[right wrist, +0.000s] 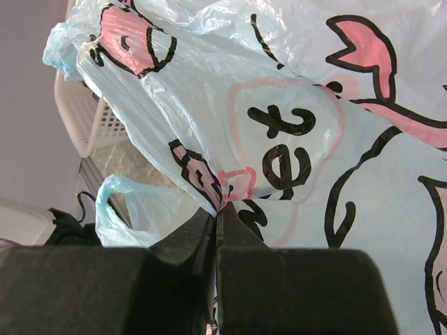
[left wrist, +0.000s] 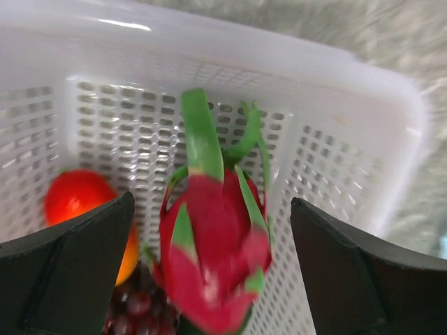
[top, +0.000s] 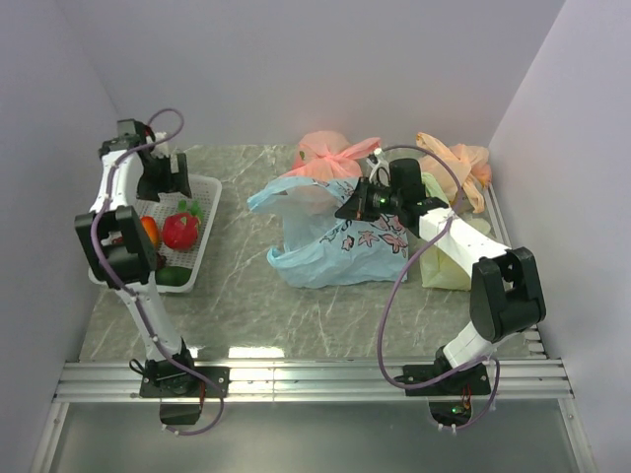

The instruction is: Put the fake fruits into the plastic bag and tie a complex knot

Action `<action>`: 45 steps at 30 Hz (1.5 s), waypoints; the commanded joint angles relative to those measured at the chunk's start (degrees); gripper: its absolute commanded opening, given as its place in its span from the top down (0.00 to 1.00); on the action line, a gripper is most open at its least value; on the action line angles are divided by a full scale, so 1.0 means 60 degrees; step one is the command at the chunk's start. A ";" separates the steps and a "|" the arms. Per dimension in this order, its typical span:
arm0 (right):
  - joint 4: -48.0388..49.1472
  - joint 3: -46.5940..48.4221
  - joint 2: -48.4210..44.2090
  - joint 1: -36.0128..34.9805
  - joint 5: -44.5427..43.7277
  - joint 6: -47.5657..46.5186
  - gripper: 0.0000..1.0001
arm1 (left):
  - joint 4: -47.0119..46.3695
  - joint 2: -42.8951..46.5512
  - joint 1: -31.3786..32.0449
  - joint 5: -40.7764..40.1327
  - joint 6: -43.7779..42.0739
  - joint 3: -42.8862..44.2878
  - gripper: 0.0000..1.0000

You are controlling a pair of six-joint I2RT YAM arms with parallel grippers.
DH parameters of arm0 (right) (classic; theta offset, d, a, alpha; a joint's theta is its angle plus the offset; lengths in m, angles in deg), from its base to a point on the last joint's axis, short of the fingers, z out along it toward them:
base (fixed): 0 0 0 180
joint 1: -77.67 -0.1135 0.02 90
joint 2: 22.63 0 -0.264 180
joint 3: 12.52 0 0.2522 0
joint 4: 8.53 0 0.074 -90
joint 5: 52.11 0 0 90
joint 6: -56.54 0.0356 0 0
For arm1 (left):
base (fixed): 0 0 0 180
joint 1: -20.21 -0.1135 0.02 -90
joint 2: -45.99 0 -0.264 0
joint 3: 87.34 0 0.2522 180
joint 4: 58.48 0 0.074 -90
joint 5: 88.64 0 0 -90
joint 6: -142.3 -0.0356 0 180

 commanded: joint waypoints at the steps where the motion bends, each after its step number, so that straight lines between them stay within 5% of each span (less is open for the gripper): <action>1: 0.0043 0.0548 0.0056 -0.0051 0.0013 -0.0296 1.00 | 0.0236 -0.0619 0.0341 -0.0526 -0.0385 0.0477 0.01; 15: -0.0104 0.0754 0.0232 -0.0007 -0.0090 -0.0428 1.00 | -0.0553 -0.1631 0.1000 -0.2605 -0.0224 -0.0825 0.03; 21: -0.0060 0.0798 0.0306 -0.0007 -0.0061 -0.0341 1.00 | -0.0277 -0.1734 0.0971 -0.2051 0.0054 -0.0856 0.44; 26: -0.0060 0.0783 0.0174 -0.0022 -0.0061 -0.0151 1.00 | 0.0001 -0.0843 0.0971 -0.1025 0.0375 -0.0403 0.98; 37: 0.1137 0.0329 0.0042 0.0139 0.0305 0.2265 1.00 | -0.0538 0.2555 0.0636 0.1886 0.0845 -0.1088 1.00; 41: 0.1726 0.0387 0.0115 0.0154 0.0481 0.3524 1.00 | -0.2367 0.4752 0.0473 0.4625 0.1488 -0.2244 1.00; 45: 0.1932 0.0519 0.0188 0.0154 0.0613 0.3878 1.00 | -0.7001 0.6744 0.0721 0.6299 0.3025 -0.4788 0.99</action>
